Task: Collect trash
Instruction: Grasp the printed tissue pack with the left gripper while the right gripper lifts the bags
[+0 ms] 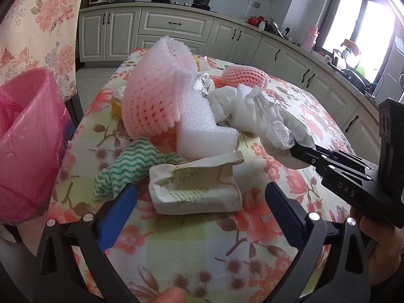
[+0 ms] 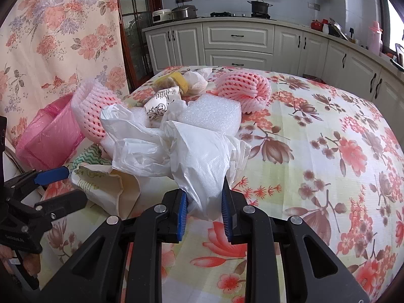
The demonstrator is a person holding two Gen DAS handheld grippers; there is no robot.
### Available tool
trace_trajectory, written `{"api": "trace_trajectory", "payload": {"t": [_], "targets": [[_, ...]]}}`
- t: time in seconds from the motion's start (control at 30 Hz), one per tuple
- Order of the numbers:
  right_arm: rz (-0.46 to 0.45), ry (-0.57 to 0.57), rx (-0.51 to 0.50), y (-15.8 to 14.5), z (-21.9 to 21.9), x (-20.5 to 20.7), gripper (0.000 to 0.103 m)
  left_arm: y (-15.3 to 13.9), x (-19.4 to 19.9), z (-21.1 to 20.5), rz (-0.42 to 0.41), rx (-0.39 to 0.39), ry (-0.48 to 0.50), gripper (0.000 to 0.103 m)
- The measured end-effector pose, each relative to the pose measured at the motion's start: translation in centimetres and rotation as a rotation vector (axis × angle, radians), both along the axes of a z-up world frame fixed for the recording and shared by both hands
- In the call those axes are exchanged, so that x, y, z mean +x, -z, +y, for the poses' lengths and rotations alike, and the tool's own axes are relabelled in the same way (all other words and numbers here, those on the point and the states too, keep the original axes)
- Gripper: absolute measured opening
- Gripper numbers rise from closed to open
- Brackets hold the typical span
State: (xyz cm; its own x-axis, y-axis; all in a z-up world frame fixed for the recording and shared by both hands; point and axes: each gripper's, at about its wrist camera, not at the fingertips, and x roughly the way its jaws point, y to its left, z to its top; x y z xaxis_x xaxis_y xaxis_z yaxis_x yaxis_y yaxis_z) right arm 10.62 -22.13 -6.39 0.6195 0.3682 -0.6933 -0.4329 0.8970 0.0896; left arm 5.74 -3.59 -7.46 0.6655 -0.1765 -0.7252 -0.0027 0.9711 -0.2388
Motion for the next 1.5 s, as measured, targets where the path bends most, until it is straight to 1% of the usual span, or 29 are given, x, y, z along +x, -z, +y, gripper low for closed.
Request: {"api": "trace_trajectory", "payload": {"t": [0.07,0.13,0.3,0.33,0.37,0.4,0.47,0.57,0.73,0.93,1.13,1.33,1.5], "targets": [[-0.008,0.005,0.001,-0.3,-0.2,-0.1,0.024,0.5,0.6,-0.8,0.026,0.019,-0.025,0.098],[-0.012,0.011,0.004,-0.4,-0.5,-0.1,0.024,1.2,1.2,-1.4,0.062,0.057,-0.051,0.098],[-0.019,0.024,0.014,-0.7,-1.2,-0.2,0.024,2.6,2.2,-2.0,0.115,0.109,-0.091,0.098],[-0.021,0.025,0.015,-0.8,-1.3,-0.2,0.024,2.8,2.3,-2.0,0.123,0.11,-0.096,0.096],[-0.022,0.026,0.017,-0.9,-1.4,-0.2,0.024,3.1,2.5,-1.9,0.136,0.115,-0.101,0.088],[-0.023,0.026,0.018,-0.9,-1.4,-0.3,0.024,3.0,2.5,-1.9,0.129,0.132,-0.105,0.084],[-0.025,0.027,0.02,-1.1,-1.6,-0.4,0.024,2.8,2.4,-1.8,0.128,0.111,-0.09,0.084],[-0.027,0.032,0.023,-1.2,-1.7,-0.4,0.024,2.3,1.9,-1.8,0.108,0.11,-0.081,0.084],[-0.041,0.037,0.032,-2.0,-1.9,-0.6,0.024,-0.1,0.2,-0.5,0.042,0.081,-0.071,0.084],[-0.077,0.027,0.054,-4.0,-1.4,-1.0,0.024,-4.8,-2.1,3.2,-0.06,0.079,-0.138,0.084],[-0.11,-0.014,0.072,-6.4,0.4,-1.0,0.024,-8.7,-4.0,8.2,-0.141,0.117,-0.25,0.084],[-0.135,-0.093,0.096,-8.9,3.9,-0.8,0.024,-10.3,-5.1,14.4,-0.159,0.151,-0.372,0.084],[-0.149,-0.182,0.106,-10.5,8.3,-0.8,0.024,-10.6,-5.7,18.9,-0.154,0.17,-0.445,0.084]]}}
